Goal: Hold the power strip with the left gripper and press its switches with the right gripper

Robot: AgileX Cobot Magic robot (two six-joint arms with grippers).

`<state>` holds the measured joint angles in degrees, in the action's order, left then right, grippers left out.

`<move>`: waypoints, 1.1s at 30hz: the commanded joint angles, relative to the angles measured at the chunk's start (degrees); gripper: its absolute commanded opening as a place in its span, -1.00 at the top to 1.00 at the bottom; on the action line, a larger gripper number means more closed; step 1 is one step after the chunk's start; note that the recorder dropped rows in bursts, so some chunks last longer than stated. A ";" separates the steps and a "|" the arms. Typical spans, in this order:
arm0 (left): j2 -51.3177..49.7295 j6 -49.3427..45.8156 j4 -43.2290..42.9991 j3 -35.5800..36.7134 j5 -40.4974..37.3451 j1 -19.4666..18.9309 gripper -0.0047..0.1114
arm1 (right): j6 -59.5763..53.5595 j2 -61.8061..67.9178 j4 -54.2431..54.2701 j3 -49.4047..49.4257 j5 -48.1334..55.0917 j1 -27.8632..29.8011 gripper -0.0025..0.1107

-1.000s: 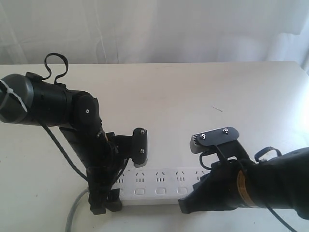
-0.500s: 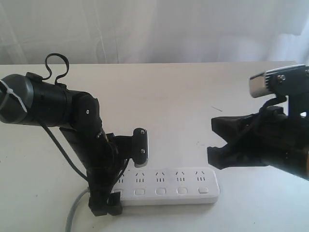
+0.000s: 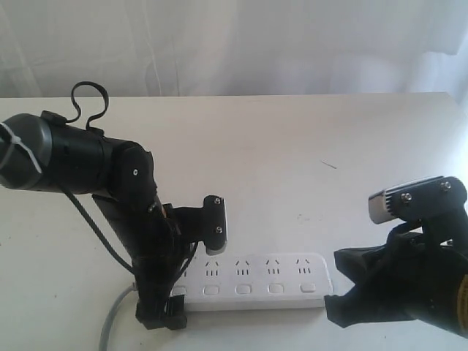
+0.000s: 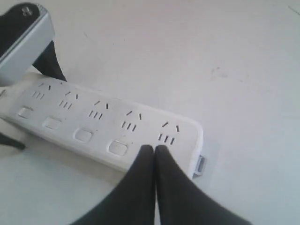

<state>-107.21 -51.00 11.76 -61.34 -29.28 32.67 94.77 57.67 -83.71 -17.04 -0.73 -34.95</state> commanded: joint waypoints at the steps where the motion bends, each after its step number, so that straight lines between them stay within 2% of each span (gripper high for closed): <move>1: -3.16 1.50 -1.44 1.96 -3.80 -0.01 -0.18 | 0.37 0.50 -0.33 0.53 -2.62 0.00 0.96; 5: -3.16 -0.37 -1.44 1.96 -4.75 -0.01 0.38 | 0.37 0.63 -0.33 0.53 -3.15 0.00 0.96; 8: -3.16 -0.37 -1.44 1.96 -5.28 -0.01 0.66 | 0.37 1.23 -0.33 0.53 -1.88 0.00 0.96; 9: -3.16 -0.37 -1.44 1.96 -5.38 -0.01 0.84 | 0.37 2.10 -0.19 0.53 -0.83 0.00 0.96; 10: -3.16 -0.37 -1.60 1.96 -5.51 -0.01 0.91 | 0.37 2.64 -0.10 0.53 -0.58 0.00 0.96; 18: -3.16 -1.41 -1.60 1.96 -6.50 -0.01 0.92 | 1.73 14.15 -0.10 -0.78 -2.20 0.00 0.96; 23: -3.16 -1.41 -1.60 1.96 -6.78 -0.01 0.92 | 1.73 18.48 -0.10 -4.98 -3.84 0.00 0.96; 33: -3.16 -1.64 -1.60 1.96 -6.82 -0.01 0.92 | 1.25 26.52 1.19 -7.12 -4.26 0.00 0.96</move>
<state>-107.21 -52.74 11.09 -61.34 -28.59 32.67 96.21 83.35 -82.61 -23.37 -5.68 -34.95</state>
